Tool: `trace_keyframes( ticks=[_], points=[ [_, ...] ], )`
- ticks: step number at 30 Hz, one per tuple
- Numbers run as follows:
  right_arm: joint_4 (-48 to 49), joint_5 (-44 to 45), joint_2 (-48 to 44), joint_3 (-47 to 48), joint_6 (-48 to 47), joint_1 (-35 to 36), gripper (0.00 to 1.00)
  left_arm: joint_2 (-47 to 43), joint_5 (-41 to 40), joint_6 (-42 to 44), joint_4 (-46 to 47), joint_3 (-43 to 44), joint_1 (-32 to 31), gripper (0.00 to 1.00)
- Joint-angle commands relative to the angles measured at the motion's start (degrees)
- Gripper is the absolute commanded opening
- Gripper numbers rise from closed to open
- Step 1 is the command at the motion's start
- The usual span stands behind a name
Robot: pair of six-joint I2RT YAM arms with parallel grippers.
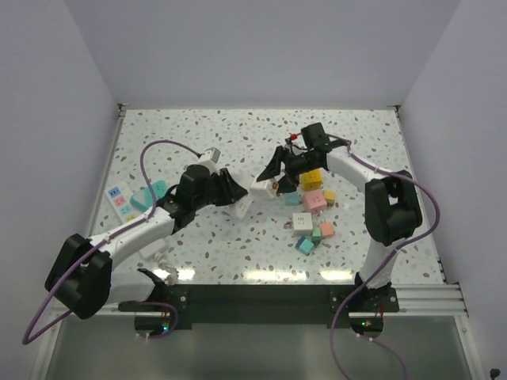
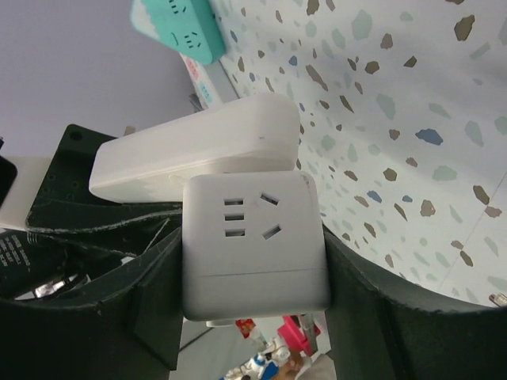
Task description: Pull the plug off the socket
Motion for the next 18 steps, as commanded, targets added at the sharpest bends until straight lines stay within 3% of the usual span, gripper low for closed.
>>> trace_keyframes(
  ticks=[1,4,7,9,15,18],
  points=[
    [-17.5,-6.8,-5.1,-1.1,-14.7,-4.3,0.0,0.6,-30.9,6.0,-13.1,-1.4,6.7,0.0],
    [-15.8,-5.6,-4.8,-1.4,-13.0,-4.1,0.0,0.5,-30.1,6.3,-13.2,-0.9,6.7,0.0],
    [-5.5,-0.8,-5.4,-4.5,-1.8,-2.2,0.0,0.5,-28.3,5.8,-12.1,-0.1,6.6,0.0],
    [-0.4,-0.7,-4.7,-4.6,0.9,-1.2,0.0,0.5,-28.5,5.3,-12.4,0.8,6.6,0.0],
    [-6.0,2.1,-6.9,-3.1,-3.1,-3.7,0.0,-1.8,-30.5,5.8,-13.9,1.1,7.9,0.0],
    [-11.3,10.1,-7.9,-1.7,-8.5,-5.2,0.0,-4.8,-29.4,7.0,-12.4,0.2,9.3,0.0]
  ],
)
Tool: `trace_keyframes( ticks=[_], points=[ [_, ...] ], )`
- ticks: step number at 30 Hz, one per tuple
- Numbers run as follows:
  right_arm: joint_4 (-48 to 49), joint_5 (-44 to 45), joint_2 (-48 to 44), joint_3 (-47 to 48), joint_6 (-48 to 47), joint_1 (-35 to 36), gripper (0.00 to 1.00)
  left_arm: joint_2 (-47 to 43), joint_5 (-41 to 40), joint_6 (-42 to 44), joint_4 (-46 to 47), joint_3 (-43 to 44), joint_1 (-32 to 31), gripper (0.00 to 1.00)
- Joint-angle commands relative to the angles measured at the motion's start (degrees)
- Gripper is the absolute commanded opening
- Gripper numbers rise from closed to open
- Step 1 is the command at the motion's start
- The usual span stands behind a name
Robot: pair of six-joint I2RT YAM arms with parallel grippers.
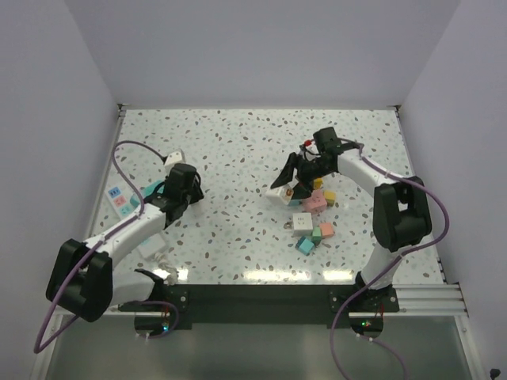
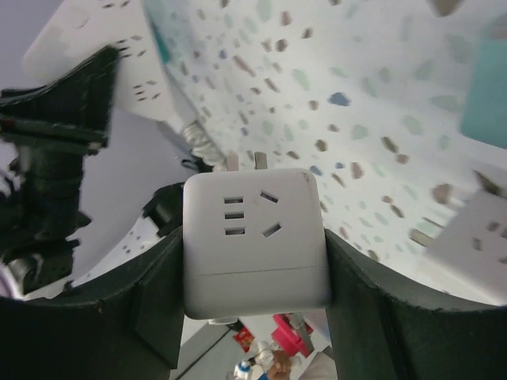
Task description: Pull the plug off the socket
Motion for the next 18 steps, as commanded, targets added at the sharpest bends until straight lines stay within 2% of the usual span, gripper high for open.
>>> trace_keyframes(
  ticks=[1,2,4,6,10,15,18],
  points=[
    [-8.6,9.9,-3.8,5.4,-7.2,-2.2,0.0,-4.9,-3.0,3.2,2.7,0.0,3.1,0.0],
    [-12.8,13.5,-2.8,6.5,-10.6,-2.2,0.0,-4.4,-2.5,3.6,2.6,0.2,4.6,0.0],
    [-13.7,21.7,-2.3,7.8,-12.9,-2.2,0.0,-3.2,3.2,5.3,3.2,0.1,11.8,0.0],
    [-13.4,25.6,-1.3,8.0,-13.8,-2.2,0.0,-0.9,7.8,7.0,4.5,0.7,17.3,0.0],
    [-10.8,28.5,1.2,7.6,-15.5,-2.2,0.0,5.1,10.8,11.2,5.3,5.5,21.6,0.0],
    [-8.1,32.4,3.3,6.7,-16.2,-2.1,0.01,13.8,13.5,12.1,6.8,8.8,26.1,0.0],
    [-8.9,35.3,2.7,6.8,-16.8,-2.1,0.17,16.7,15.2,12.1,6.6,10.4,27.4,0.03]
  ],
)
